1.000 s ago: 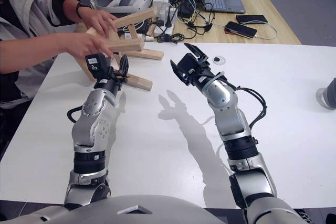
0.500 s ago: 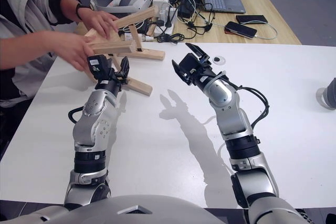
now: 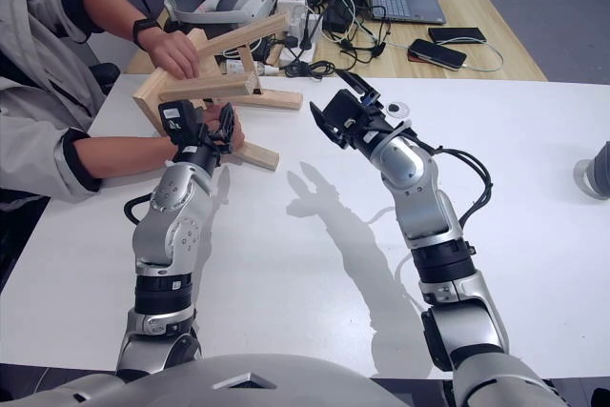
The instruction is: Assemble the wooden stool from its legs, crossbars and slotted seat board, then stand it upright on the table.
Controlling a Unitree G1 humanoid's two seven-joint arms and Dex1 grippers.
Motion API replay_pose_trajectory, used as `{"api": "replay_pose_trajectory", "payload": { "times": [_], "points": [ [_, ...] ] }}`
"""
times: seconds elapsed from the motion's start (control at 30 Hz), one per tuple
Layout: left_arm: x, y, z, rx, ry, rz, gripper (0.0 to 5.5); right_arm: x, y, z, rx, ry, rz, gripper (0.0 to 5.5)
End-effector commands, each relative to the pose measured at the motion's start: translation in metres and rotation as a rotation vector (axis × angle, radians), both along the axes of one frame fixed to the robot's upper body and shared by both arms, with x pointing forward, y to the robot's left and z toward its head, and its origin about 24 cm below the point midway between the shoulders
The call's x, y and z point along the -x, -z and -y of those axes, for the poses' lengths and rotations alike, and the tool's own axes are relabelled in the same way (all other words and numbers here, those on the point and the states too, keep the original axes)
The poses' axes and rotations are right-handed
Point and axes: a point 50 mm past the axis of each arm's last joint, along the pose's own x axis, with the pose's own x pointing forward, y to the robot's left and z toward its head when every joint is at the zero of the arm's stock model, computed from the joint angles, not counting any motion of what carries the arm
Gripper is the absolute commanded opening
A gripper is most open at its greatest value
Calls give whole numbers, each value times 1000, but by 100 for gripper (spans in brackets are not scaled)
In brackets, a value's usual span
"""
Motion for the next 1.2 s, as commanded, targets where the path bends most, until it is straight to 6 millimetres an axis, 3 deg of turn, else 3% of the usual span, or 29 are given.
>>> {"api": "replay_pose_trajectory", "payload": {
  "times": [0.03, 0.4, 0.7, 0.83, 0.97, 1.2],
  "points": [
    [-2, -1, 1, 3, -5, 0, 292, -1, -5, -3, 25, -25, 21, 319],
    [0, -3, 0, -1, -6, 17, 292, 3, -10, -6, 62, -79, 57, 319],
    [0, -4, -4, 3, -18, 23, 292, 19, -27, -17, 280, -271, 189, 319],
    [0, -3, -5, 15, -31, 16, 292, 17, -13, -22, 570, -384, 216, 319],
    [-1, -3, -3, 23, -32, 14, 292, 6, 8, -27, 725, -391, 233, 319],
    [-2, -2, -1, 32, -27, 8, 292, -15, 16, -53, 741, -306, 345, 319]
  ]
}}
